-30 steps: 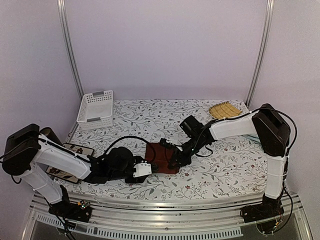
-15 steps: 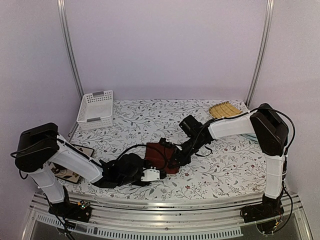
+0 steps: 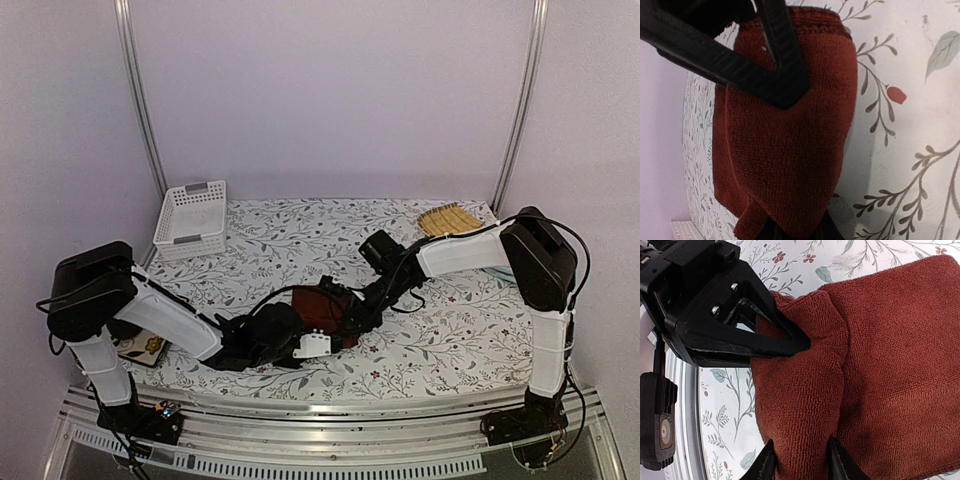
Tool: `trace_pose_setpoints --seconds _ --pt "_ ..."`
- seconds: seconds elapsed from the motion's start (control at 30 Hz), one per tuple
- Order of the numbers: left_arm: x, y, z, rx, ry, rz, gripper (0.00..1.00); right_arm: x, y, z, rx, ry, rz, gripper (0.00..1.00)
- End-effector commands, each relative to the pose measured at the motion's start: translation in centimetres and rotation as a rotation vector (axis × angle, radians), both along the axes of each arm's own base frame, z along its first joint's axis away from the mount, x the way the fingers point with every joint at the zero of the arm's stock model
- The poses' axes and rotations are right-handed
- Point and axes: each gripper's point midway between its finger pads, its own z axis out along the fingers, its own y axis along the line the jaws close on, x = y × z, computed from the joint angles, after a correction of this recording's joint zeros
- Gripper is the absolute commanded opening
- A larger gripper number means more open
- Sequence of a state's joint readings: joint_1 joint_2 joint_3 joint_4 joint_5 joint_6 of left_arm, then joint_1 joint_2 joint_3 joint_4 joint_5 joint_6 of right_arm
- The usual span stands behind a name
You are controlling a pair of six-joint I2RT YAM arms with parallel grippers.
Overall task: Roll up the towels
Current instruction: Roll the towel at the center of the board.
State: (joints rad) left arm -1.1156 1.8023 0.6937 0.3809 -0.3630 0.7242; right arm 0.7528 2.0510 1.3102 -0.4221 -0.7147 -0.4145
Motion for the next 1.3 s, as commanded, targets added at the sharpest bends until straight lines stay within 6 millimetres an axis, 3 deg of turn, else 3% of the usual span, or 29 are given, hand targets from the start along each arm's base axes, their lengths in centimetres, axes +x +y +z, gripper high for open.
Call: trace_pose_setpoints --seconds 0.0,0.17,0.4,0.43,0.47,0.8,0.97,1.13,1.27 --pt "-1.1 0.6 -2.3 0.057 0.125 -0.014 0.10 0.5 -0.3 -0.4 -0.029 -0.005 -0.011 0.38" --pt "-1.4 0.3 -1.9 0.045 0.221 -0.018 0.01 1.7 -0.9 1.4 -0.030 -0.081 -0.041 0.53" --pt "-2.1 0.1 -1.1 0.027 0.379 -0.036 0.00 3.6 -2.9 4.8 -0.009 -0.230 -0.097 0.80" --pt "-2.2 0.0 -0.9 0.020 0.404 -0.041 0.00 3.7 -3.2 5.2 -0.009 -0.256 -0.103 0.85" --pt "-2.4 0.0 -0.7 0.016 0.429 -0.044 0.00 3.8 -3.6 5.5 -0.013 -0.282 -0.108 0.99" --pt "-3.5 -0.2 0.3 -0.032 0.691 -0.062 0.03 5.1 -6.9 8.2 -0.003 -0.583 -0.218 0.99" --pt "-3.3 -0.4 0.4 -0.060 0.791 -0.058 0.04 5.8 -8.1 11.1 0.025 -0.716 -0.337 0.99" --pt "-3.2 -0.6 -0.7 -0.053 0.877 -0.039 0.06 2.3 -7.1 11.2 0.046 -0.865 -0.155 0.99" --pt "-3.4 -0.8 -1.7 -0.039 0.942 -0.022 0.07 -0.8 -5.6 9.7 0.055 -0.877 -0.021 0.99"
